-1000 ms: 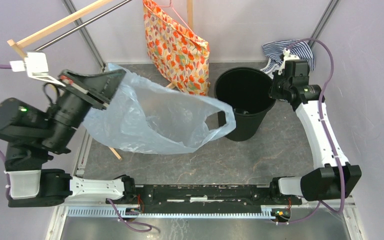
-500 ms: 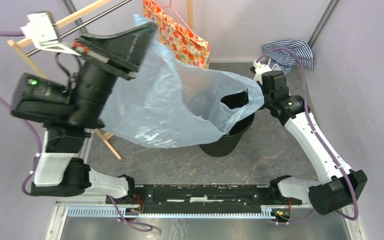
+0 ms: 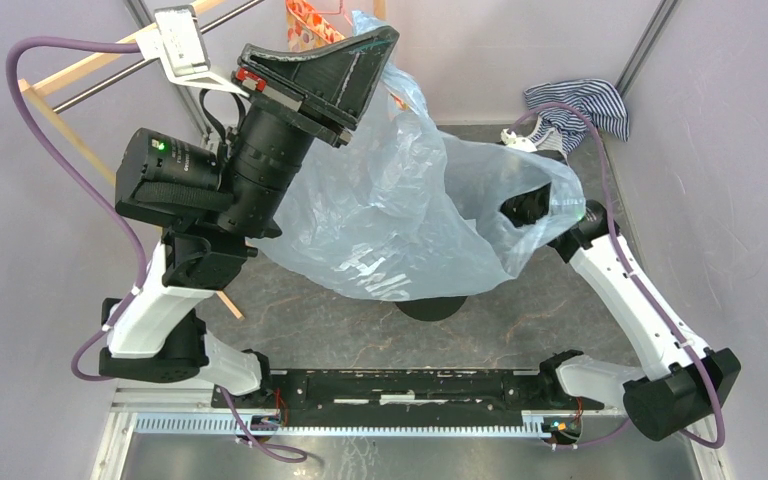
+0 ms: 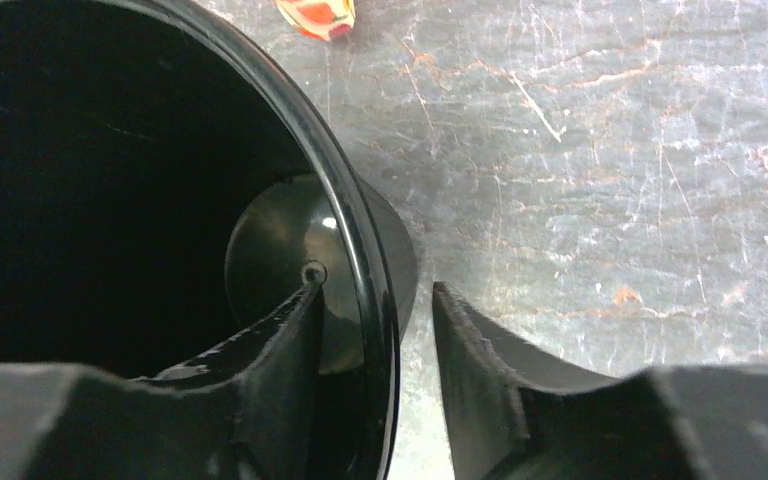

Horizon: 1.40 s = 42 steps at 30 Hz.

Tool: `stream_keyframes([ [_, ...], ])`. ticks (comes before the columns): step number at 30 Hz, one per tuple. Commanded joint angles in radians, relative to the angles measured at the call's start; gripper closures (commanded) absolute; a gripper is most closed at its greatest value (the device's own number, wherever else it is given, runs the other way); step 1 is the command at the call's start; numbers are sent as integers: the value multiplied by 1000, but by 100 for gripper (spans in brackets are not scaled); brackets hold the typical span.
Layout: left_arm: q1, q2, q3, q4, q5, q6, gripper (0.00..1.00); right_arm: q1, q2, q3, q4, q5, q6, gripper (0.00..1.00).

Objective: Put the trash bags into the trash bin

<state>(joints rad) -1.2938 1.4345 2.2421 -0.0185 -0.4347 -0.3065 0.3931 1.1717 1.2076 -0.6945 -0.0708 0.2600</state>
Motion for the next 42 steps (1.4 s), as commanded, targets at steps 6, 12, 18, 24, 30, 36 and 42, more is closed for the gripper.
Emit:
stream_keyframes([
  [6, -2, 32, 30, 167, 71, 10, 98, 4, -112, 199, -110, 156, 0, 35],
  [12, -2, 84, 50, 220, 97, -29, 98, 3, -135, 371, -140, 198, 21, 31],
  [18, 37, 140, 44, 213, 116, -124, 98, 3, -15, 675, -239, 249, -9, 29],
  [24, 138, 80, -133, 155, 9, -317, 98, 4, 63, 756, -228, 249, -28, 28],
  [30, 363, 5, -288, -45, 23, -533, 98, 3, 99, 765, -215, 313, -71, 25],
  [36, 493, -63, -432, -103, 73, -568, 98, 2, 116, 810, -233, 420, -109, 23],
  [42, 608, -111, -519, -141, 157, -576, 98, 0, 94, 793, -247, 644, -180, 21],
])
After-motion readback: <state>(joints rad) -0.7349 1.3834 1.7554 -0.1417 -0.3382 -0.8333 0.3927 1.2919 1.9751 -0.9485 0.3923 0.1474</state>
